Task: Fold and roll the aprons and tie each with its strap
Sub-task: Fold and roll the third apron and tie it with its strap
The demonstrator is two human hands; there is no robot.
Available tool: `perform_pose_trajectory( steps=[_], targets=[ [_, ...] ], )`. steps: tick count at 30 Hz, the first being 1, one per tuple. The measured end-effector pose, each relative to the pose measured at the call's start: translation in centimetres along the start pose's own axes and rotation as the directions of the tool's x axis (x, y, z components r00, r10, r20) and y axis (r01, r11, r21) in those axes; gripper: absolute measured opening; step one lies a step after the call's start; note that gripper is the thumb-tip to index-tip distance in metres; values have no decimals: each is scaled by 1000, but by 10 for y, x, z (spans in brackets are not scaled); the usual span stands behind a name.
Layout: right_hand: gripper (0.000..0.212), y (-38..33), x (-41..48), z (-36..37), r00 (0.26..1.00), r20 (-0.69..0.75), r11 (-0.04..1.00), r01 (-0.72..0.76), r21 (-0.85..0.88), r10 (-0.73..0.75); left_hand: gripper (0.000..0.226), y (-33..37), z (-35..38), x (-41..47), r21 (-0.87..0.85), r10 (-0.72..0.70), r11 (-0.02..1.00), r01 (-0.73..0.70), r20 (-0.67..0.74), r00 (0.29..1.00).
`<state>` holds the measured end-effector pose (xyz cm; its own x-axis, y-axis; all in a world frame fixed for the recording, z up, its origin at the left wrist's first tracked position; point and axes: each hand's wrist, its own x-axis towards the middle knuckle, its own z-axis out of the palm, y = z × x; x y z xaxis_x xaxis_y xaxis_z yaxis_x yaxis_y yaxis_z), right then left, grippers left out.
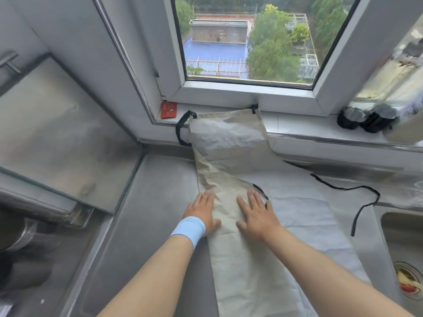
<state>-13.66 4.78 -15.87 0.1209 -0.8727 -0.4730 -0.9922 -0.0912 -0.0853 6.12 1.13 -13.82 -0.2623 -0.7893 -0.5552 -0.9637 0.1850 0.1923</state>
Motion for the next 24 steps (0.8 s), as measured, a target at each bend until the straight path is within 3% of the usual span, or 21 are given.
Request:
perform_pose_trajectory(
  steps=[3, 8, 11, 13, 15, 19, 24],
  targets=[
    [80, -10, 5, 2, 1000, 4, 1000, 3, 21, -3, 87, -22, 0, 6, 146, -6, 989, -5, 74, 997],
    [80, -54, 29, -11, 991, -67, 993, 115, 6, -114, 80, -62, -21, 14, 289, -166, 945, 151, 30, 986],
    [70, -80, 31, -14, 982, -143, 991, 121, -50, -127, 65, -73, -29, 12, 307, -170, 929, 207, -144, 975],
    [65, -89, 25, -5, 978, -195, 997, 74, -8, -75, 53, -68, -25, 7, 200, -135, 962, 187, -248, 959],
    [68, -87, 12, 6, 991, -131, 997, 29, 75, -19, 65, -57, -12, 0, 92, -104, 988, 124, -198, 975],
    [84, -68, 1, 22, 996, -57, 994, 68, 85, -63, 102, -49, 2, -1, 130, -116, 985, 117, -12, 993],
    [76, -37, -12, -2, 981, -91, 975, 182, 124, -171, 96, -37, -3, -2, 217, -130, 967, 133, -26, 991]
  ],
)
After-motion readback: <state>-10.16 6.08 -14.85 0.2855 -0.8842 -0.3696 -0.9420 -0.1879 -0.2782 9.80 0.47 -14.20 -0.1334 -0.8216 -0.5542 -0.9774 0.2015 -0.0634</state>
